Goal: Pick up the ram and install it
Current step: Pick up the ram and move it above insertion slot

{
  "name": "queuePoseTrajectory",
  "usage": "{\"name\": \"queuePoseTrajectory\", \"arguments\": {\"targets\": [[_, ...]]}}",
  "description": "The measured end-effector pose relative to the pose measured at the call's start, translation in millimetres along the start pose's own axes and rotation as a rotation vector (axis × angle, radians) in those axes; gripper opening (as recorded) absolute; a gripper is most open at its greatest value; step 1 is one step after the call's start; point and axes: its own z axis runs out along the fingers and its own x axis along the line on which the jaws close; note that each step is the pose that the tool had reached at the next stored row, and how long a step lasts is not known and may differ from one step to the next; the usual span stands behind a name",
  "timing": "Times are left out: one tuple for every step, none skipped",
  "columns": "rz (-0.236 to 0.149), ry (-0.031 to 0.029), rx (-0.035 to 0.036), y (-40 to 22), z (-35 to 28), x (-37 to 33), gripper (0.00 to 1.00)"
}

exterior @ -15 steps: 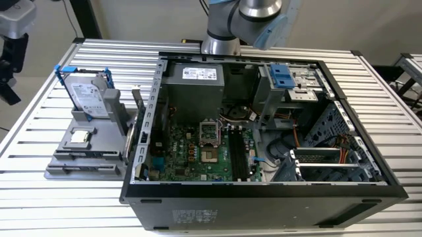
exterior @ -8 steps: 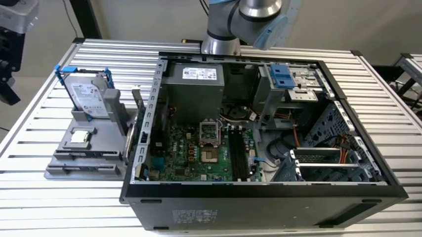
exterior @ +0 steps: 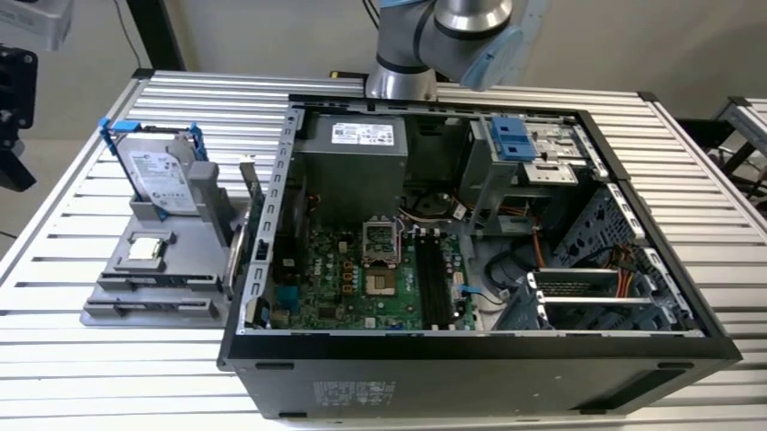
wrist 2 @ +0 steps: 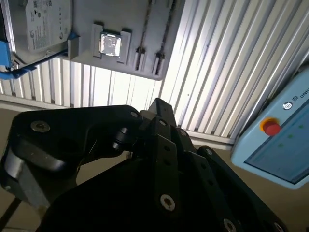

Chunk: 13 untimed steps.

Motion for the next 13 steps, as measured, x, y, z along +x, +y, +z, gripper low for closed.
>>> {"name": "queuePoseTrajectory", "arguments": {"targets": [[-0.018,0.0009,-0.0004,0.0,0.0,0.0,0.00],[-0.038,0.0018,-0.0008,0.0,0.0,0.0,0.00],[-0.056,0.0027,-0.0012,0.0,0.0,0.0,0.00],[-0.074,0.0035,-0.0016,0.0,0.0,0.0,0.00],[-0.091,0.0044,-0.0019,0.1,0.0,0.0,0.00],[-0.110,0.0051,-0.0017,0.0,0.0,0.0,0.00],[-0.128,0.0056,-0.0008,0.0,-0.1,0.0,0.00],[-0.145,0.0058,0.0011,0.0,-0.1,0.0,0.00],[-0.161,0.0057,0.0047,0.0,-0.2,-0.1,0.00],[-0.176,0.0048,0.0103,0.0,-0.1,-0.1,0.00],[-0.190,0.0036,0.0171,0.0,0.0,0.0,0.00],[-0.201,0.0022,0.0256,0.0,0.0,0.0,0.00],[-0.213,0.0009,0.0343,0.0,0.0,0.0,0.00]]}}
